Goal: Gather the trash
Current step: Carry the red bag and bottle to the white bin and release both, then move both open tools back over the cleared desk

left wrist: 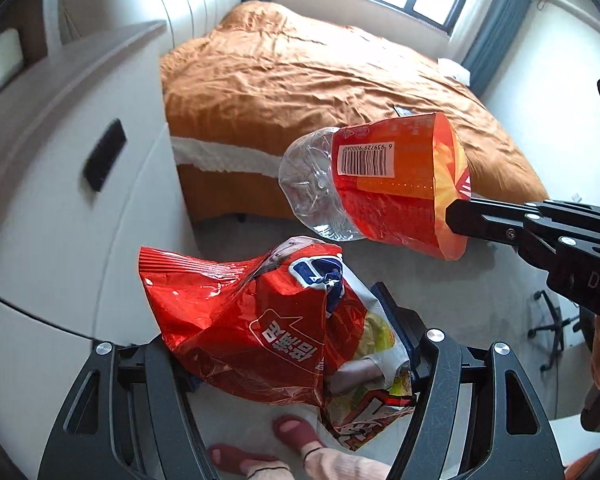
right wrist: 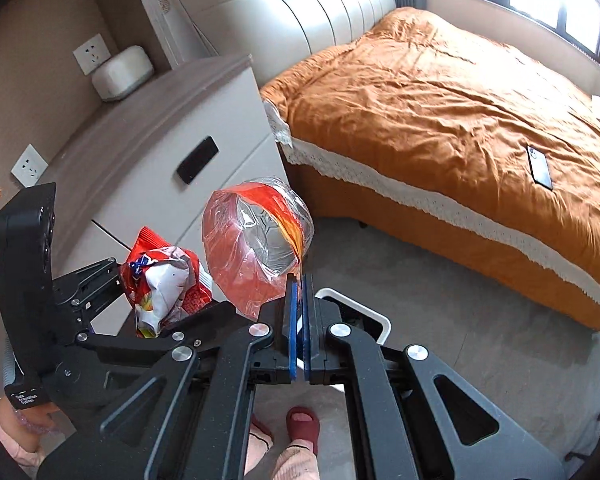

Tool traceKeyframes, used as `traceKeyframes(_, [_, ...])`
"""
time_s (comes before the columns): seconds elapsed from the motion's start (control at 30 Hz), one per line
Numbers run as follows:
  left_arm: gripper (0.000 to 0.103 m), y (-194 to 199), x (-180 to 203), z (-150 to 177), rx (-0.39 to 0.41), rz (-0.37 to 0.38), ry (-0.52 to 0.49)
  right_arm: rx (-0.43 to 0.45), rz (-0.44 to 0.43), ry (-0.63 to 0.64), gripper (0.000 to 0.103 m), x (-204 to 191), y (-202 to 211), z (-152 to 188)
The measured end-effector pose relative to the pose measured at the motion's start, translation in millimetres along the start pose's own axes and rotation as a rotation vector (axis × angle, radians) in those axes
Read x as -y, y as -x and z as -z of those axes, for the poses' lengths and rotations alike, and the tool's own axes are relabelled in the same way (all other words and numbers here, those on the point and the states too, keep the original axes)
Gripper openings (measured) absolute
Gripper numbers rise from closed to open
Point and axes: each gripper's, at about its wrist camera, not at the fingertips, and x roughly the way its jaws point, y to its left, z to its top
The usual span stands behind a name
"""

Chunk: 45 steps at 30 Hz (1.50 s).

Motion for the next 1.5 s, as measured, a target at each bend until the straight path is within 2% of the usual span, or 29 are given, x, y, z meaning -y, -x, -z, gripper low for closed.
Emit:
traceKeyframes(0.27, [0.071, -119, -22, 36, -0.068, 0.111, -0.034, -0.103, 0.042, -0.031, 0.003, 38, -91, 34])
traceKeyframes(0.37, [0.078, -167, -23, 49, -0.1, 0.16, -0.027, -0.163, 0.061, -0.014, 0.003, 48, -138, 53])
traceKeyframes(0.4, [0.092, -183, -24, 56, -0.119, 0.171, -0.025, -0.192, 0.065, -0.015, 0.009, 52, -154, 60])
traceKeyframes(0.43, [0.098, -201, -26, 63, -0.138, 0.165, -0.024, -0.214, 0.065, -0.025, 0.054, 55, -165, 67])
traceKeyframes(0.47, [0.098, -215, -25, 70, -0.157, 0.162, -0.026, -0.235, 0.054, -0.05, 0.083, 62, -181, 75])
traceKeyframes(0.5, [0.098, -228, -25, 77, -0.183, 0.157, -0.032, -0.249, 0.048, -0.063, 0.096, 67, -190, 80])
traceKeyframes(0.63, [0.098, -252, -28, 93, -0.231, 0.125, -0.047, -0.288, 0.073, -0.064, 0.096, 74, -210, 95])
traceKeyframes(0.8, [0.098, -238, -26, 88, -0.229, 0.104, -0.073, -0.26, 0.075, -0.068, 0.098, 68, -193, 91])
traceKeyframes(1.1, [0.098, -154, -30, 58, -0.132, 0.089, -0.024, -0.17, 0.053, -0.045, 0.098, 38, -139, 60])
traceKeyframes(1.3, [0.098, -74, -25, 30, -0.035, 0.07, 0.045, -0.08, 0.023, -0.024, 0.098, 19, -83, 26])
traceKeyframes(1.5, [0.098, 18, -26, 8, 0.074, -0.025, 0.102, 0.044, -0.036, 0.023, 0.098, -10, -17, -13])
